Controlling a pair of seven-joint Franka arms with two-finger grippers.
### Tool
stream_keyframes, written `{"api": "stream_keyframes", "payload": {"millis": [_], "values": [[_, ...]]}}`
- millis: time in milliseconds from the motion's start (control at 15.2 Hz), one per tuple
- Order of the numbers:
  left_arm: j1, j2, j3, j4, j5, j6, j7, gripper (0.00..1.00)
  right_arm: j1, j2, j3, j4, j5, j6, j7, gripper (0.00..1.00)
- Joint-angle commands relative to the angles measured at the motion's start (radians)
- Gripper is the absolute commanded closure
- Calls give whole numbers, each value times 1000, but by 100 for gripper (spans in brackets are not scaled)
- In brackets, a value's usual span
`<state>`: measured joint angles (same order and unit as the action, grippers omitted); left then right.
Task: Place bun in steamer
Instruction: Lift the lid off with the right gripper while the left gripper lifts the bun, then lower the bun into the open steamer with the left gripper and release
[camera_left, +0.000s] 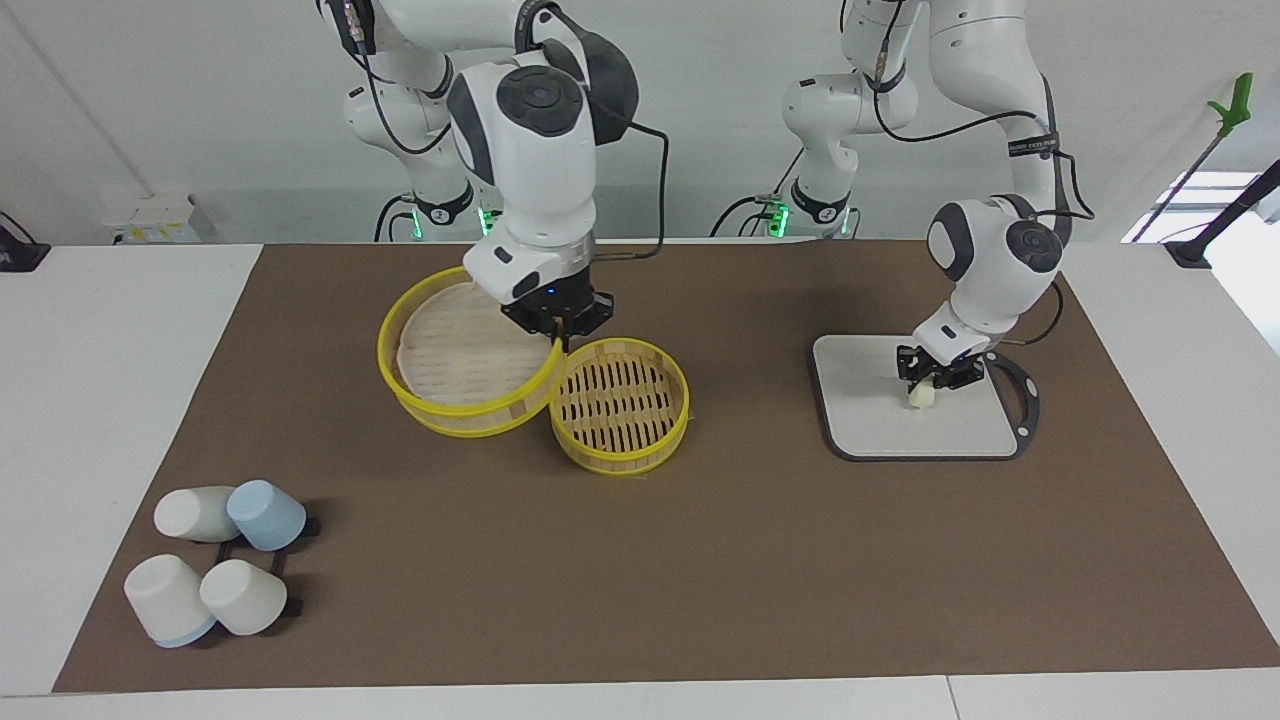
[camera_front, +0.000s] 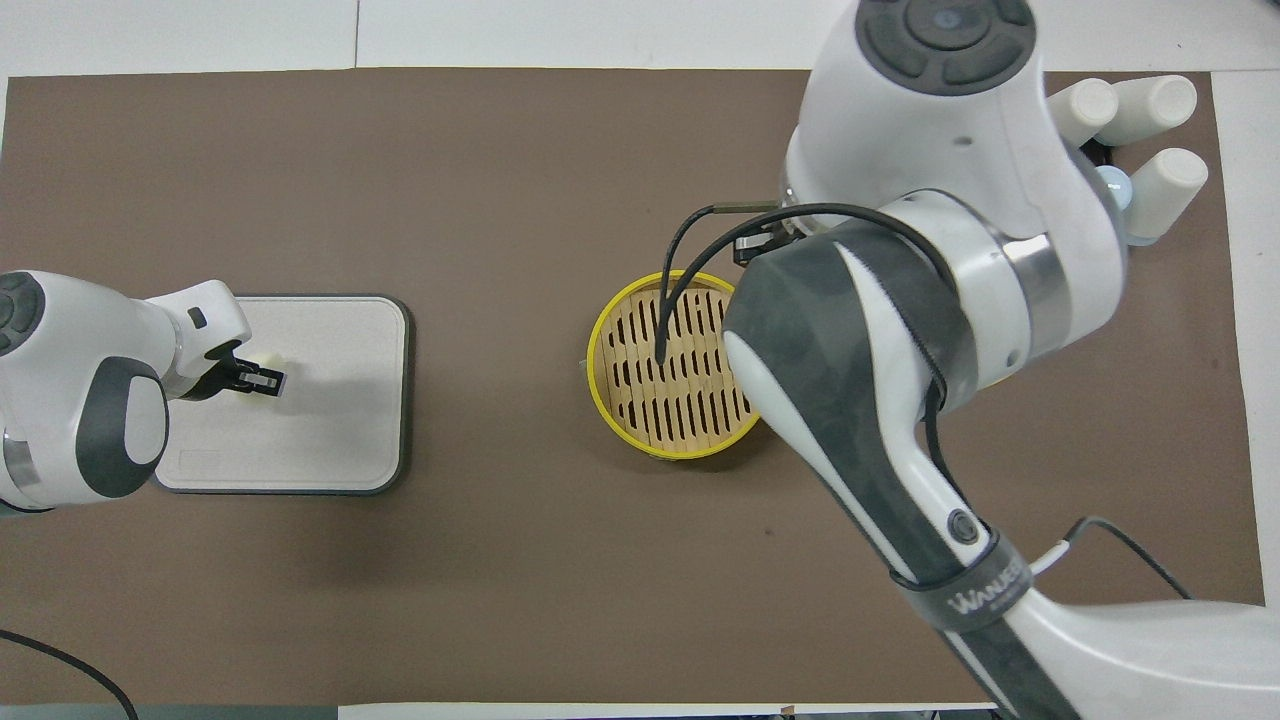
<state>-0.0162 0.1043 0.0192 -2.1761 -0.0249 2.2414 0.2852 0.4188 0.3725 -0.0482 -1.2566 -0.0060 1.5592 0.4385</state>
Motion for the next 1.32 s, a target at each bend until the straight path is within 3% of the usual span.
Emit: {"api": "stream_keyframes", "payload": {"millis": [0, 198, 395, 659, 856, 1251], "values": [[-115, 34, -1, 184, -30, -161, -261, 76, -102, -11, 8, -17, 0, -10, -104, 100], [-285, 110, -1, 364, -69, -201, -667, 76, -222, -24, 10, -17, 3, -25, -203, 100], [-425, 149, -1, 461, -122, -186, -877, 76, -305, -44, 10, -30, 6, -27, -293, 100], [-614, 152, 1, 397, -121, -27, -962, 72, -362, -49, 10, -53, 15, -25, -354, 100], [-720, 248, 4, 401, -83, 26, -968, 69, -359, -50, 13, -57, 18, -27, -357, 100], [-771, 304, 2, 388, -63, 103, -968, 69, -356, -52, 16, -55, 112, -27, -351, 100]]}}
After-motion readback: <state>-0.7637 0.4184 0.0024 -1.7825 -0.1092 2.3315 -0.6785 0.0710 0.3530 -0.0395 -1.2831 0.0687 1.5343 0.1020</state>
